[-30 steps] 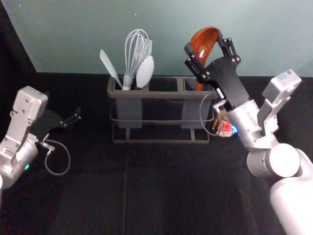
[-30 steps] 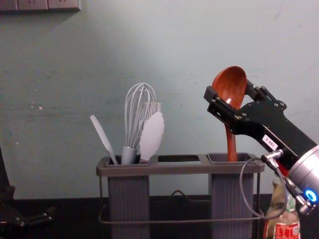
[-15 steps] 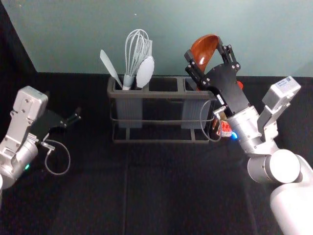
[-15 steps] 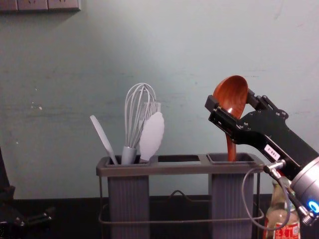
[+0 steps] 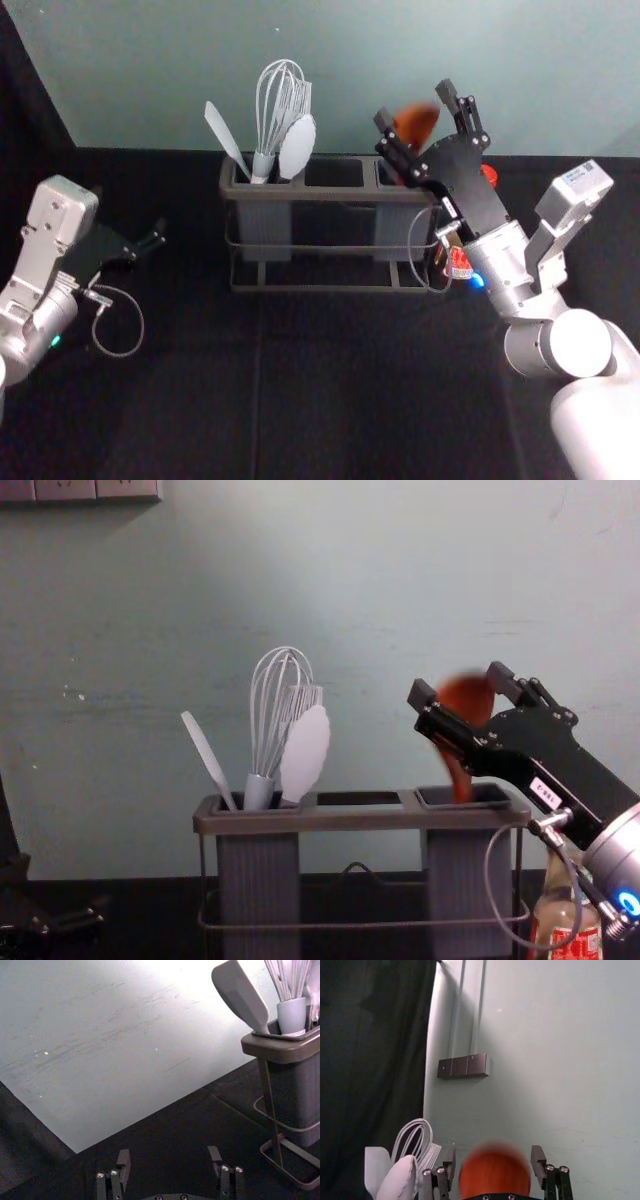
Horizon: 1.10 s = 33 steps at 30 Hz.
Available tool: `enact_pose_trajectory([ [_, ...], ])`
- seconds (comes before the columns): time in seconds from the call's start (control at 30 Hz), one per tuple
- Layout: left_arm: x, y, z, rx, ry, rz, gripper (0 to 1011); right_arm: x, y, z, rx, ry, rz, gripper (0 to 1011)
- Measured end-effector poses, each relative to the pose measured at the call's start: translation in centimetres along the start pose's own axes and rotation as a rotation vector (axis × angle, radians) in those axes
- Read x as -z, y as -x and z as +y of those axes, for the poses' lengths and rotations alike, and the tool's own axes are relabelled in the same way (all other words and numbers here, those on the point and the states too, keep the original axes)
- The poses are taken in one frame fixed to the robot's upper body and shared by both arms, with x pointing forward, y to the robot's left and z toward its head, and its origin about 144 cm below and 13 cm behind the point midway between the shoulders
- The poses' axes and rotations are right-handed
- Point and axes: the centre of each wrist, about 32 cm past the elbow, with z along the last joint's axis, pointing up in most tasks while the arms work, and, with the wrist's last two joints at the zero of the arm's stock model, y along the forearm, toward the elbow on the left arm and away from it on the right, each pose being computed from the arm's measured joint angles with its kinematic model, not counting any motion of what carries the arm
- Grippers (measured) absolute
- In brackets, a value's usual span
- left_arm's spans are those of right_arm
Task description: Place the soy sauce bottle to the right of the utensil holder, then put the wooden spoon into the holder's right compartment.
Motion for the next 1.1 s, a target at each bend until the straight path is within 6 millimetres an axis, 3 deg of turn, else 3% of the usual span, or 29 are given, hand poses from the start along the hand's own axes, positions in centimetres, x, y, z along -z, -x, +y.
enact_pose_trajectory([
  [0.1, 0.0, 0.0, 0.0, 0.000, 0.000, 0.000, 1011, 0.0, 0.0, -0.1, 0.003, -0.002, 0.000, 1003],
  [0.63, 0.0, 0.0, 0.0, 0.000, 0.000, 0.000, 1011, -1.8, -0.2, -0.5, 0.020, -0.057, -0.016, 1002],
  [1.1, 0.0, 0.0, 0.0, 0.000, 0.000, 0.000, 1011, -8.3, -1.8, -1.4, 0.107, 0.061, -0.212, 1002],
])
